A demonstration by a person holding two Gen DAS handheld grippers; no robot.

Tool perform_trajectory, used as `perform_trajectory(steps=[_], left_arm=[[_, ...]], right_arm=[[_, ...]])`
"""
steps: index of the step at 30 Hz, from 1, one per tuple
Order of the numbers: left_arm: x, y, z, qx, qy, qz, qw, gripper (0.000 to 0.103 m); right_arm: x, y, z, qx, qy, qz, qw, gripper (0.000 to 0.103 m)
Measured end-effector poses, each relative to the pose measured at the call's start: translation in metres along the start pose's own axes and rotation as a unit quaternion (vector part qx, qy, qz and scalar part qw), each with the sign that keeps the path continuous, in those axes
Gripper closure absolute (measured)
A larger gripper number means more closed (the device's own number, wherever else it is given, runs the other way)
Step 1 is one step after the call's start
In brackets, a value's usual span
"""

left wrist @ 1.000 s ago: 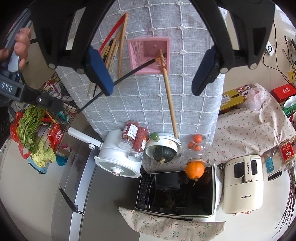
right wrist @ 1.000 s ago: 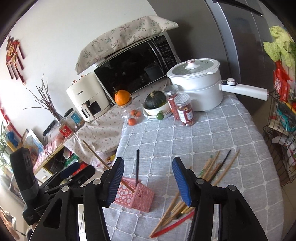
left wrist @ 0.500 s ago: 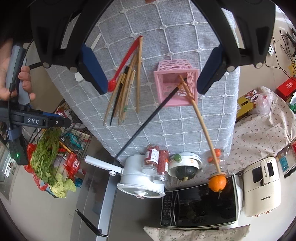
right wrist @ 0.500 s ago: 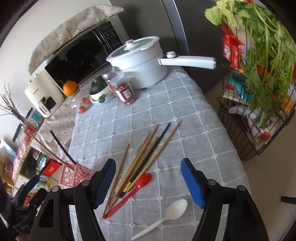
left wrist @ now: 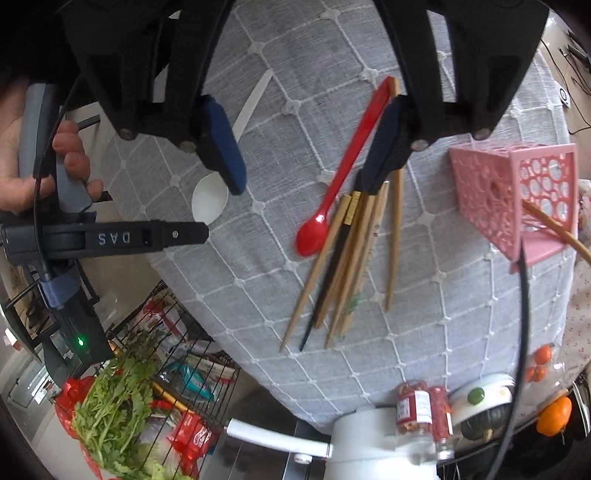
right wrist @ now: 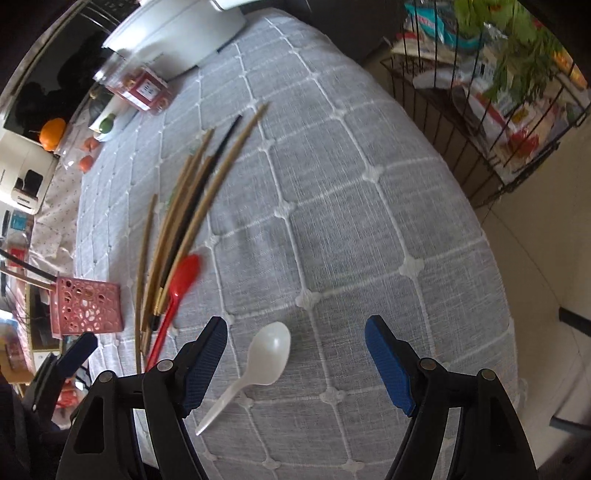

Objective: Organize utensils
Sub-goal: 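Move both tools back to the utensils and open over the spoons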

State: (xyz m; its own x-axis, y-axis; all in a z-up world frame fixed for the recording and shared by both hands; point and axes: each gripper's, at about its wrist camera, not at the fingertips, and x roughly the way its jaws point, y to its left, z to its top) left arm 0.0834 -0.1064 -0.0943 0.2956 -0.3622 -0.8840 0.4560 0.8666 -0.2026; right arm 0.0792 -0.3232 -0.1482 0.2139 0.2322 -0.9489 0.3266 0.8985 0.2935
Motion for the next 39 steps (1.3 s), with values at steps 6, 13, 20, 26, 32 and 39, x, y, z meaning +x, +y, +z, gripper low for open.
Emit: perform_trajectory(steps=[6, 13, 20, 26, 32, 39], left_arm=[[0.043, 0.001, 0.014, -0.012, 0.035, 0.014, 0.9992, 0.067], [0.068, 0.002, 0.023, 0.002, 0.043, 0.035, 0.9985, 0.069], [0.077, -0.007, 0.033, 0.018, 0.051, 0.036, 0.9979, 0.076], [0.075, -0.012, 0.035, 0.032, 0.048, 0.03, 0.9979, 0.08], [0.074, -0.021, 0.034, 0.053, 0.052, 0.023, 0.997, 0.084], [0.083, -0.025, 0.036, 0.066, 0.053, 0.031, 0.9959, 0.075]], right_arm=[[0.015, -0.005, -0.003, 0.005, 0.032, 0.017, 0.999, 0.04], [0.022, 0.008, -0.006, -0.018, 0.047, 0.018, 0.999, 0.053], [0.022, 0.004, -0.005, -0.015, 0.045, 0.012, 0.999, 0.066], [0.022, 0.004, -0.005, -0.019, 0.048, 0.022, 0.998, 0.078], [0.024, 0.006, -0.006, -0.022, 0.049, 0.021, 0.998, 0.082], [0.027, 0.008, -0.007, -0.02, 0.048, 0.017, 0.998, 0.085]])
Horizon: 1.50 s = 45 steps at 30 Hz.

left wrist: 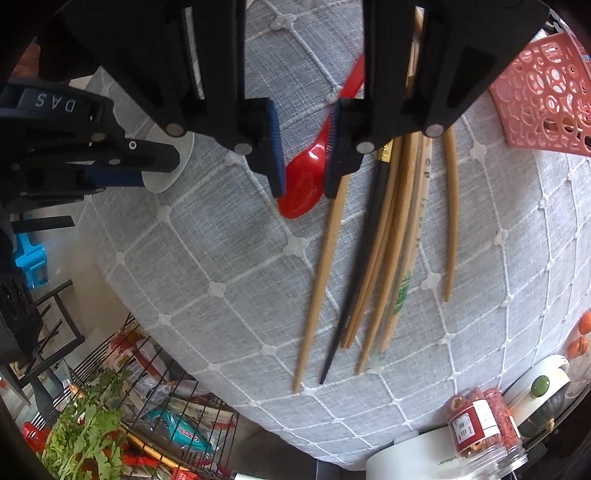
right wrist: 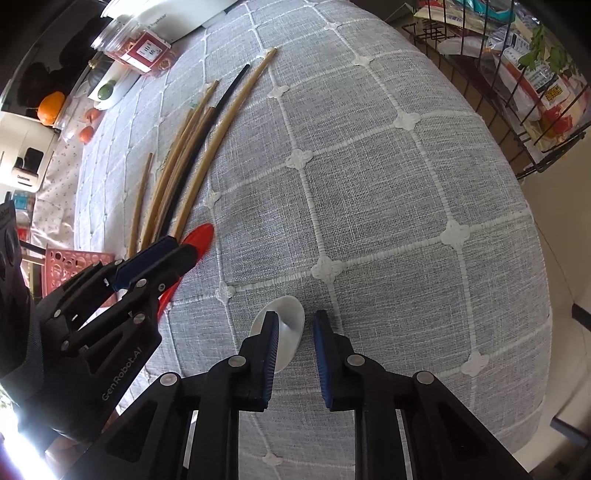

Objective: Organize utensils
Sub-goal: 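Move both tools back to the utensils and open over the spoons, then grasp the white spoon with the right tool while the left tool reaches the red spoon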

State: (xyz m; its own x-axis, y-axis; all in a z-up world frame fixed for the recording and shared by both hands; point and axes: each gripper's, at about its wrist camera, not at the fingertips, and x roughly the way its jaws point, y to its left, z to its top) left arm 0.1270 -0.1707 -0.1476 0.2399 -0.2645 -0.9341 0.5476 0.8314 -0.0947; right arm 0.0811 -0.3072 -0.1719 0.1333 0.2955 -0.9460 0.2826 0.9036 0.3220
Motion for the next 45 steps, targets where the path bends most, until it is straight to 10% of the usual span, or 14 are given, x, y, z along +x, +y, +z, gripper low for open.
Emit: perform_trajectory(steps=[10, 25, 30, 38, 45], left_arm=[[0.008, -0.003, 0.006, -0.003, -0.002, 0.008, 1.0, 0.073], [-0.099, 0.022, -0.021, -0.045, -0.145, -0.003, 0.9885, 0.075], [-0.121, 0.033, -0.036, -0.043, -0.162, -0.006, 0.9858, 0.075], [-0.129, 0.047, -0.057, -0.044, -0.156, -0.002, 0.9867, 0.075], [-0.141, 0.057, -0.07, -0.054, -0.168, -0.002, 0.9842, 0.075]], right_arm=[[-0.002, 0.009, 0.003, -0.015, -0.03, -0.001, 0.999, 0.097], [-0.069, 0.038, 0.0, -0.064, -0.154, 0.009, 0.986, 0.096], [-0.034, 0.036, 0.0, -0.052, -0.085, -0.026, 0.995, 0.049], [0.01, 0.04, 0.004, -0.032, -0.043, -0.071, 0.996, 0.047], [0.018, 0.064, -0.005, -0.079, -0.074, -0.146, 0.983, 0.092]])
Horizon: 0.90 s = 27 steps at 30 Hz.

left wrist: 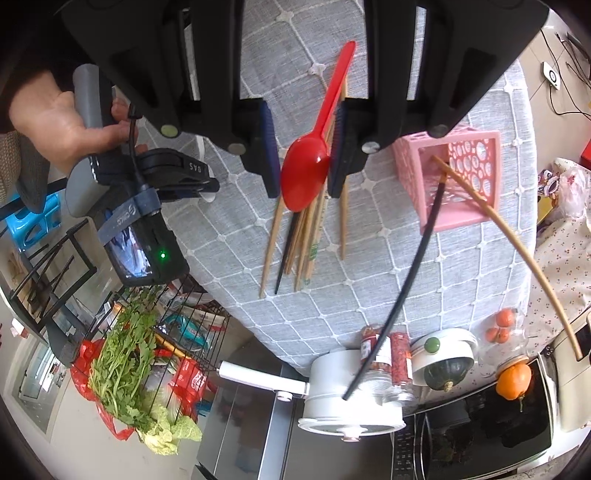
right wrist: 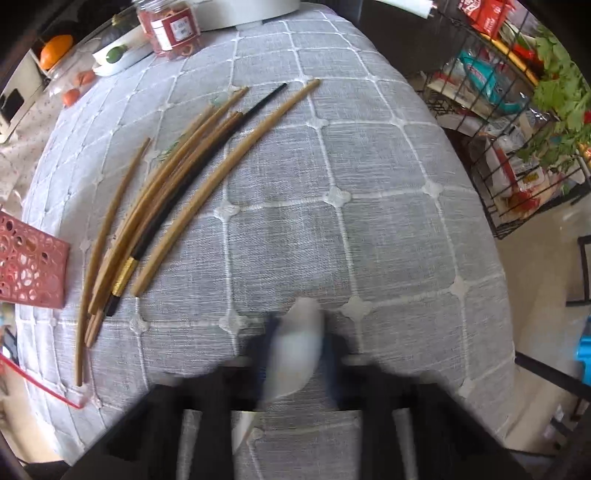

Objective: Organize utensils
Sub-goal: 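Grasp the white spoon with the right tool while the left tool reaches the red spoon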

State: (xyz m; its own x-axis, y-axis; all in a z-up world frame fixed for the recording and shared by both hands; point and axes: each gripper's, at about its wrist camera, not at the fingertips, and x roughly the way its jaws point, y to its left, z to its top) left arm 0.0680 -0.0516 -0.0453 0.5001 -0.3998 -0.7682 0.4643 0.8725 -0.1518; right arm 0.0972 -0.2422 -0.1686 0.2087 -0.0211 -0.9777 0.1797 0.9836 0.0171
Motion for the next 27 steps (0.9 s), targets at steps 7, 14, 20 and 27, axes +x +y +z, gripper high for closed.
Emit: perform_trajectory(steps=[7, 14, 20, 27], left_arm=[[-0.035, 0.013, -0.004, -0.015, -0.042, -0.006, 0.999, 0.077], [-0.084, 0.032, -0.001, -0.043, -0.118, -0.017, 0.992, 0.099], [-0.094, 0.041, 0.002, -0.057, -0.141, -0.017, 0.9883, 0.1], [-0.043, 0.018, -0.011, 0.001, -0.01, -0.032, 0.9994, 0.057]], right_arm=[[-0.032, -0.004, 0.004, 0.014, -0.054, 0.044, 0.997, 0.092], [-0.106, 0.013, 0.0, 0.005, -0.176, 0.087, 0.98, 0.092], [-0.129, 0.028, -0.003, -0.006, -0.213, 0.111, 0.971, 0.092], [-0.125, 0.019, -0.003, 0.002, -0.196, 0.121, 0.973, 0.092]])
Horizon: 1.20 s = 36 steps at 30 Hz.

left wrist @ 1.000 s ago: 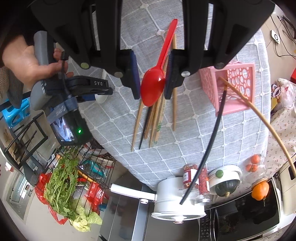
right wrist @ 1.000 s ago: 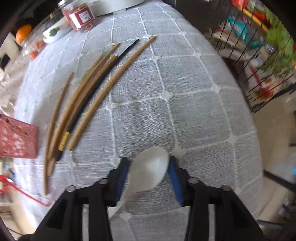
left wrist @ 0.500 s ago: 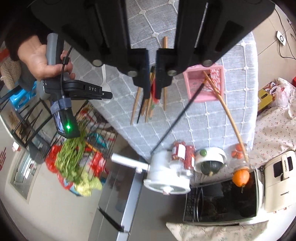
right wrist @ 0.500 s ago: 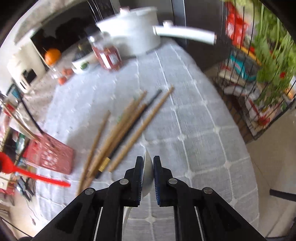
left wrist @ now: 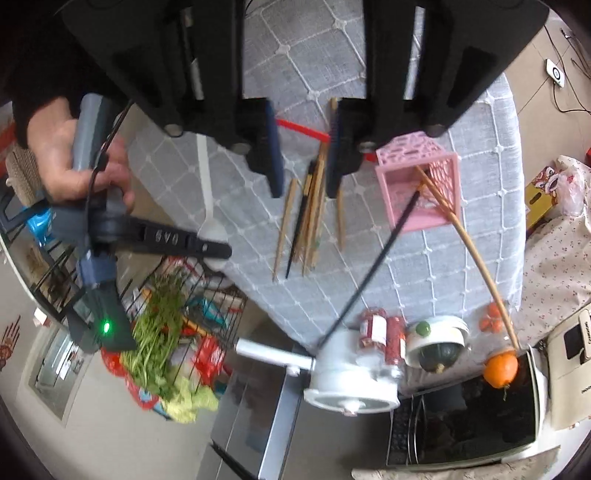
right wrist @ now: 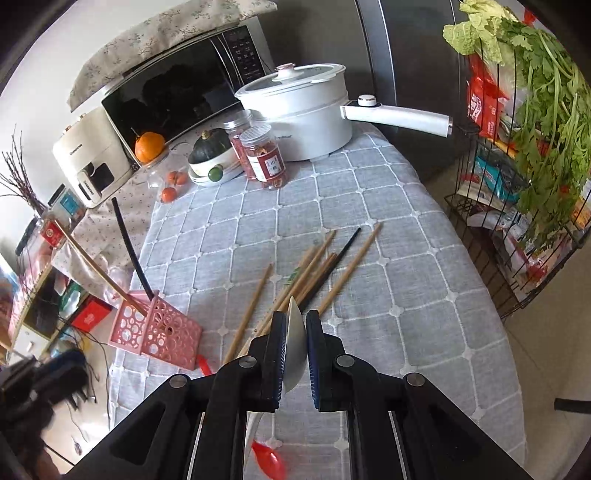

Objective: Organize utensils
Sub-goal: 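Grasp the white spoon with the right tool while the left tool reaches the red spoon, then close the left tool on the red spoon handle and lift it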

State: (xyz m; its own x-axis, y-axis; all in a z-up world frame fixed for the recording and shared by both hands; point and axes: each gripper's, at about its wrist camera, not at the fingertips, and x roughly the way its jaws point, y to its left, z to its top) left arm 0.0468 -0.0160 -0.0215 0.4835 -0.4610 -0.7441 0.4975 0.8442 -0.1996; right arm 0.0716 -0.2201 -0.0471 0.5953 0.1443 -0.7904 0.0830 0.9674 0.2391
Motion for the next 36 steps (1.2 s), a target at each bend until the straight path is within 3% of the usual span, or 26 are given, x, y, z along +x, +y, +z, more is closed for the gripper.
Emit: perform_trajectory(steps=[2, 8, 13, 16, 21, 24, 25, 32, 36], left_arm=[[0.019, -0.007, -0.008, 0.001, 0.037, 0.008, 0.9993, 0.048], [0.074, -0.019, -0.029, -0.035, 0.137, -0.007, 0.9899, 0.048], [0.108, -0.013, -0.042, -0.104, 0.172, 0.003, 0.9796, 0.048], [0.121, -0.005, -0.047, -0.137, 0.172, 0.033, 0.975, 0.049], [0.137, 0.004, -0.053, -0.183, 0.172, 0.046, 0.9667, 0.078], [0.135, 0.009, -0.051, -0.196, 0.162, 0.042, 0.9664, 0.096], [0.134, 0.009, -0.05, -0.197, 0.158, 0.036, 0.967, 0.098], [0.105, -0.013, -0.044, -0.132, 0.102, -0.01, 0.986, 0.099], [0.059, -0.026, -0.038, -0.078, 0.015, -0.022, 0.9966, 0.099]], right_arm=[[-0.002, -0.004, -0.001, -0.001, 0.004, -0.004, 1.0, 0.092], [-0.001, -0.021, -0.003, 0.0, 0.022, -0.013, 1.0, 0.092], [-0.001, -0.033, -0.003, 0.006, 0.03, -0.014, 0.999, 0.092], [0.0, -0.035, -0.002, 0.01, 0.032, -0.011, 0.999, 0.092], [0.005, -0.035, -0.004, 0.009, 0.042, -0.007, 0.999, 0.092], [0.008, -0.035, -0.004, 0.009, 0.047, -0.006, 0.999, 0.092], [0.008, -0.035, -0.004, 0.009, 0.048, -0.006, 0.999, 0.092], [0.002, -0.041, -0.002, 0.023, 0.036, -0.005, 0.999, 0.092], [0.0, -0.043, -0.001, 0.03, 0.03, -0.006, 0.999, 0.092]])
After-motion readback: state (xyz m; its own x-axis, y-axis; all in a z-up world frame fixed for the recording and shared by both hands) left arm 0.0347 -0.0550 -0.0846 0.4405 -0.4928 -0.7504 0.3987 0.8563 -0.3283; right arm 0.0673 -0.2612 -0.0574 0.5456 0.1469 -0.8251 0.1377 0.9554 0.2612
